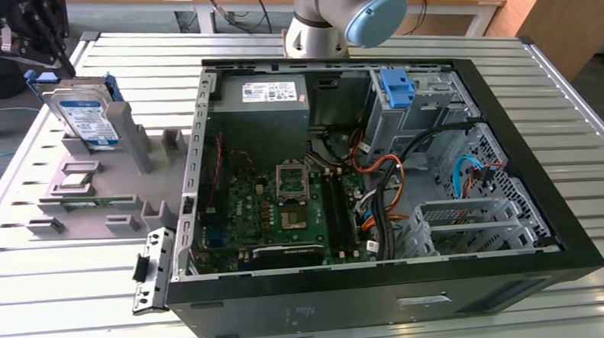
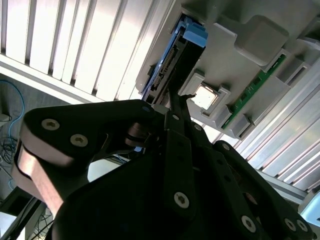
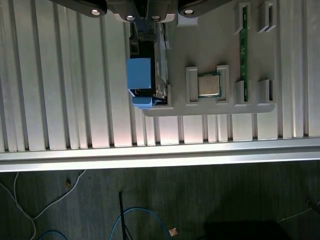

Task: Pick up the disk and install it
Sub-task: 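Pick up the disk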

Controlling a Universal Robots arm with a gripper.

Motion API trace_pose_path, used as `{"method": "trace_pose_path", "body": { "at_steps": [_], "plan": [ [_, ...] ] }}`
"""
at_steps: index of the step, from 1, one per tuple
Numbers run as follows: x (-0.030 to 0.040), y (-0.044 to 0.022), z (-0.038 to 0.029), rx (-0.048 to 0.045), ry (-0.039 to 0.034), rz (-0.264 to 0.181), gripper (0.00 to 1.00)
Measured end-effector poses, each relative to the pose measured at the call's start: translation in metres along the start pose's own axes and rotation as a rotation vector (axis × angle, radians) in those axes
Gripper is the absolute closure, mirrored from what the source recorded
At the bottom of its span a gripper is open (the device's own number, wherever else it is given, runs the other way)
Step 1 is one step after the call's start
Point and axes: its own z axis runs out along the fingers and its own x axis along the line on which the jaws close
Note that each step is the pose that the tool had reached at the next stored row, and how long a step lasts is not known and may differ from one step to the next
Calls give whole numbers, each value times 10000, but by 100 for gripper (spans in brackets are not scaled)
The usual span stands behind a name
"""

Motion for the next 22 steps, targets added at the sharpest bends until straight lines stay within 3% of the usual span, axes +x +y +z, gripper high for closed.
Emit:
{"method": "trace_pose_path", "body": {
  "at_steps": [5,10,11,13,16,17,22],
  "plan": [
    [0,1,0,0,0,0,89],
    [0,3,0,0,0,0,65],
    [0,3,0,0,0,0,65],
    [0,3,0,0,0,0,53],
    [0,4,1,0,0,0,47],
    [0,4,1,0,0,0,41],
    [4,3,35,0,0,0,41]
  ]
}}
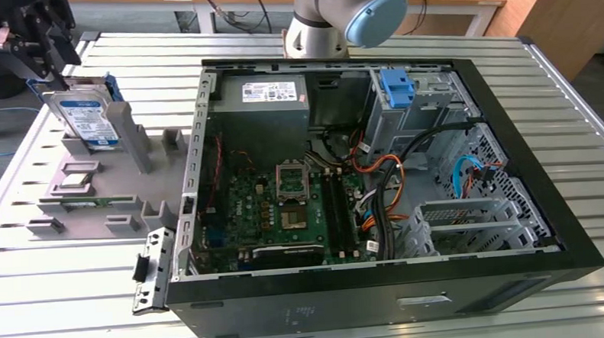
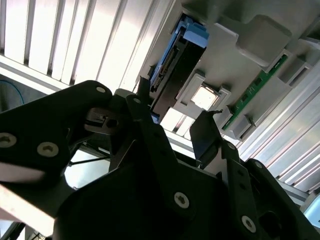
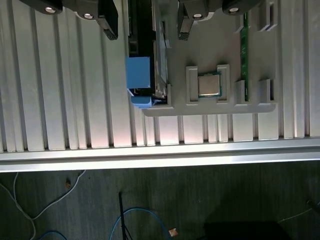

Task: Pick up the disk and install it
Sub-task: 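Pick up the disk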

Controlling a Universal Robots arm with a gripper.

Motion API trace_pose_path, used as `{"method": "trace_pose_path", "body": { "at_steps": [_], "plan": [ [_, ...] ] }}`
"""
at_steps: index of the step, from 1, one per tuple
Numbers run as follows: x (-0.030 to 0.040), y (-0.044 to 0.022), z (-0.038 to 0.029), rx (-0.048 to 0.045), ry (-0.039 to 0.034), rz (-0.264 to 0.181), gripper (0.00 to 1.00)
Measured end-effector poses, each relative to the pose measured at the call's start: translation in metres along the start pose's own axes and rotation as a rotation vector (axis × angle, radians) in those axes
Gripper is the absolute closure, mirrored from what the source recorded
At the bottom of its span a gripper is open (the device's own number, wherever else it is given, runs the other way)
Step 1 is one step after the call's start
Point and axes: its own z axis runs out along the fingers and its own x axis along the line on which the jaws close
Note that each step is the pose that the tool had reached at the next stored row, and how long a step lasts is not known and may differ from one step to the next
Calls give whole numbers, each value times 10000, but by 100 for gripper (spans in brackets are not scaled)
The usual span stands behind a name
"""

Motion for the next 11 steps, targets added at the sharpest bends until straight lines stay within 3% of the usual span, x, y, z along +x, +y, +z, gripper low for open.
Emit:
{"method": "trace_pose_path", "body": {
  "at_steps": [6,11],
  "plan": [
    [9,-6,94,0,0,0,41],
    [11,-7,121,3,1,0,41]
  ]
}}
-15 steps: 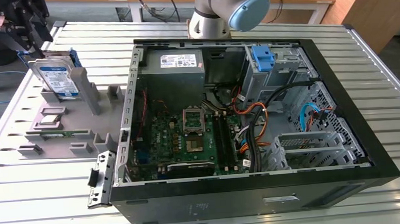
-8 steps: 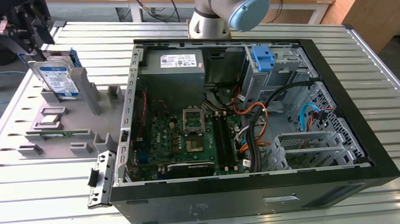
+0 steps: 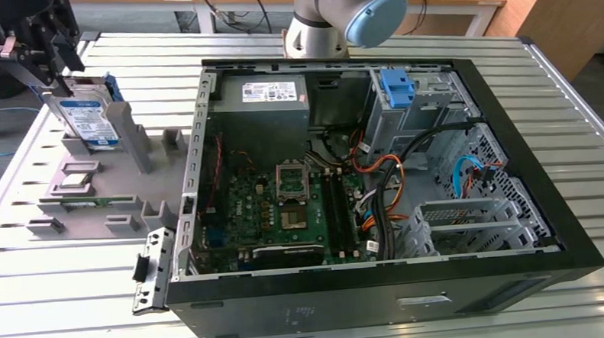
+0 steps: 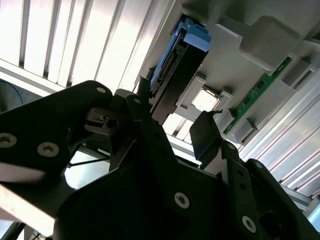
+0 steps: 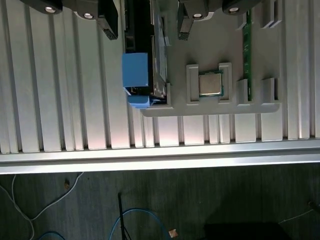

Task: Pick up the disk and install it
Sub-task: 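Pick up the disk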

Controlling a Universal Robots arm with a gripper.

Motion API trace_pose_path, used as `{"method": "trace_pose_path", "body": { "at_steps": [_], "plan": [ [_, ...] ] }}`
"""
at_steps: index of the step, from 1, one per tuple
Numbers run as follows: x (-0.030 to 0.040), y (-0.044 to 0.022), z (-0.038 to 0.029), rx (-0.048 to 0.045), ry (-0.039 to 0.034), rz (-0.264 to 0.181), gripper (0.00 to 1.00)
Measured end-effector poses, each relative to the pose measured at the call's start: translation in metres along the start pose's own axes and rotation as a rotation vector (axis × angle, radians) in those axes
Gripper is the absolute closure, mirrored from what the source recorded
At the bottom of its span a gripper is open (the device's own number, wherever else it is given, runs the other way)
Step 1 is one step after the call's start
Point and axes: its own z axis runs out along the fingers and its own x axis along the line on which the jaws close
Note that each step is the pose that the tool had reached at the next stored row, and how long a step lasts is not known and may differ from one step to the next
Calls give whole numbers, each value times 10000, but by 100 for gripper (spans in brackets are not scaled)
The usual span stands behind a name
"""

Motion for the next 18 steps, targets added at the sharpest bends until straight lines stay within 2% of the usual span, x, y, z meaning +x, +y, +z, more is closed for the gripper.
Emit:
{"method": "trace_pose_path", "body": {
  "at_steps": [10,18],
  "plan": [
    [5,2,51,-10,13,-112,41],
    [8,12,76,-32,30,-444,41]
  ]
}}
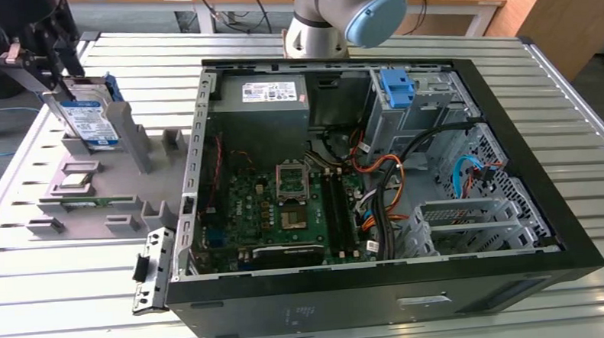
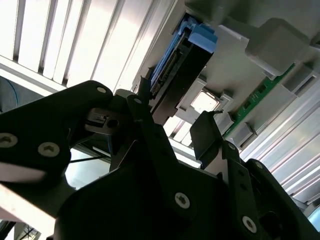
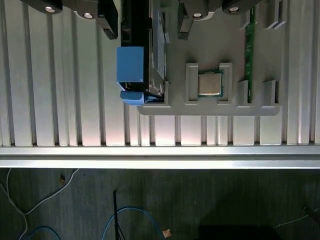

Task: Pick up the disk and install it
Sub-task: 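Pick up the disk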

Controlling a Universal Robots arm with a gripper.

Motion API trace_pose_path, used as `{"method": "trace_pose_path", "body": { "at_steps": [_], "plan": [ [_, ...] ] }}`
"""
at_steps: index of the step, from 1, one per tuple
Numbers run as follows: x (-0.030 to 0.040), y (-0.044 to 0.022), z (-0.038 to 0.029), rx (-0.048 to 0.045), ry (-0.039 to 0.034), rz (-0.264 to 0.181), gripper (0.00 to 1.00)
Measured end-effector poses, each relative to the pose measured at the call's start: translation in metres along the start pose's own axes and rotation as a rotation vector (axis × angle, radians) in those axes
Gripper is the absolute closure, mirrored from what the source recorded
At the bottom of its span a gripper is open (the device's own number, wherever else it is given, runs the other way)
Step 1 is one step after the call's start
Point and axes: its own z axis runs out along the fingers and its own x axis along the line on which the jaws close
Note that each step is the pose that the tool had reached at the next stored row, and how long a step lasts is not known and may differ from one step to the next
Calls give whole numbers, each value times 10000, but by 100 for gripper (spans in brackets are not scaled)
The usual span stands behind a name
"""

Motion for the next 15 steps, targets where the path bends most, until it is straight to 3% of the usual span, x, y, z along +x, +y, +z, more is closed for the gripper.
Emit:
{"method": "trace_pose_path", "body": {
  "at_steps": [15],
  "plan": [
    [-2,26,81,91,14,-328,41]
  ]
}}
